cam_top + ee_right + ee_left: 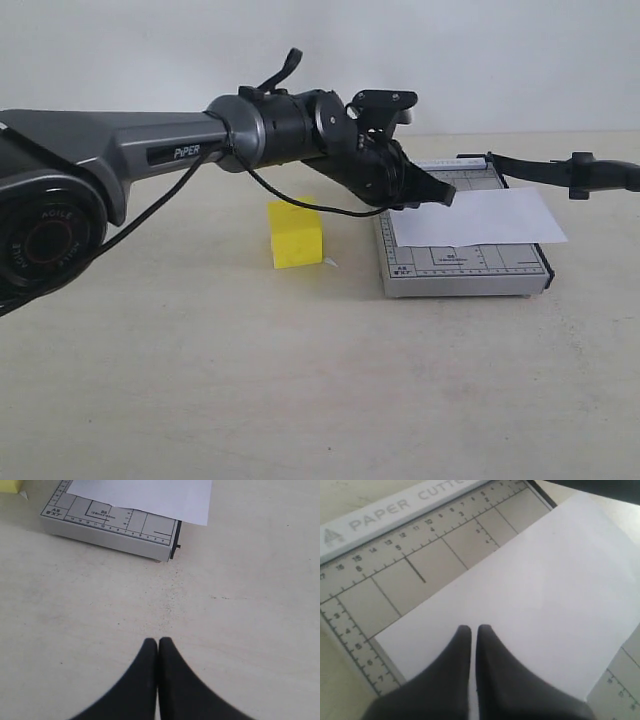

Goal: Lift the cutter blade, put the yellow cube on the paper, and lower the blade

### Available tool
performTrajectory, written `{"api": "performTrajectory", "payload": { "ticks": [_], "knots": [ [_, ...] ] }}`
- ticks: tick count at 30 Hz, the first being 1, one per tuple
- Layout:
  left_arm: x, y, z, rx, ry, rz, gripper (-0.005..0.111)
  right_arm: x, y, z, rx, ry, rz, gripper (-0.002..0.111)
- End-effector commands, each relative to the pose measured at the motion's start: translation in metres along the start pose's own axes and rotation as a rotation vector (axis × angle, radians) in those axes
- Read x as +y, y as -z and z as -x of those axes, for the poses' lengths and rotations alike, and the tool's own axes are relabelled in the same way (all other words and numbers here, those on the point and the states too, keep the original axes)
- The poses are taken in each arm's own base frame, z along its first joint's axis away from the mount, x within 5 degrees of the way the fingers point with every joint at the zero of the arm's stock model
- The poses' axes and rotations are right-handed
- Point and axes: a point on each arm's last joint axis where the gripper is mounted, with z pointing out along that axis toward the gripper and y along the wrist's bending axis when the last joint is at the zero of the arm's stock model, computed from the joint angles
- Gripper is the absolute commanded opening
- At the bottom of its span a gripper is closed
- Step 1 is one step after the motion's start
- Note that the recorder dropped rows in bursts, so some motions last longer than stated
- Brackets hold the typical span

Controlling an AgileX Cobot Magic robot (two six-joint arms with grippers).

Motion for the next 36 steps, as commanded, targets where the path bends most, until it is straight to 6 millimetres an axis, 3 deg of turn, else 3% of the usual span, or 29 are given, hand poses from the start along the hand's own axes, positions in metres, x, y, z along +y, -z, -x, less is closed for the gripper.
{"api": "performTrajectory", "payload": {
  "ticks": [1, 15, 29, 32, 36],
  "knots": [
    [-0.013, -0.001, 0.003, -0.027, -0.029, -0.015, 0.004, -0.001, 0.0, 0.001, -0.007, 0.002, -0.005, 0.0],
    [-0.023, -0.002, 0.004, -0.059, -0.05, -0.016, 0.004, -0.001, 0.0, 0.001, -0.007, 0.002, -0.005, 0.0],
    [-0.017, -0.031, -0.025, 0.023, -0.022, -0.021, 0.004, -0.001, 0.0, 0.001, -0.007, 0.002, -0.005, 0.0],
    [-0.017, -0.029, -0.023, 0.007, -0.023, -0.017, 0.004, -0.001, 0.0, 0.001, -0.007, 0.002, -0.005, 0.0],
    [-0.027, 0.004, 0.015, -0.133, -0.036, -0.009, 0.004, -0.001, 0.0, 0.002, -0.012, 0.002, -0.006, 0.0]
  ]
}}
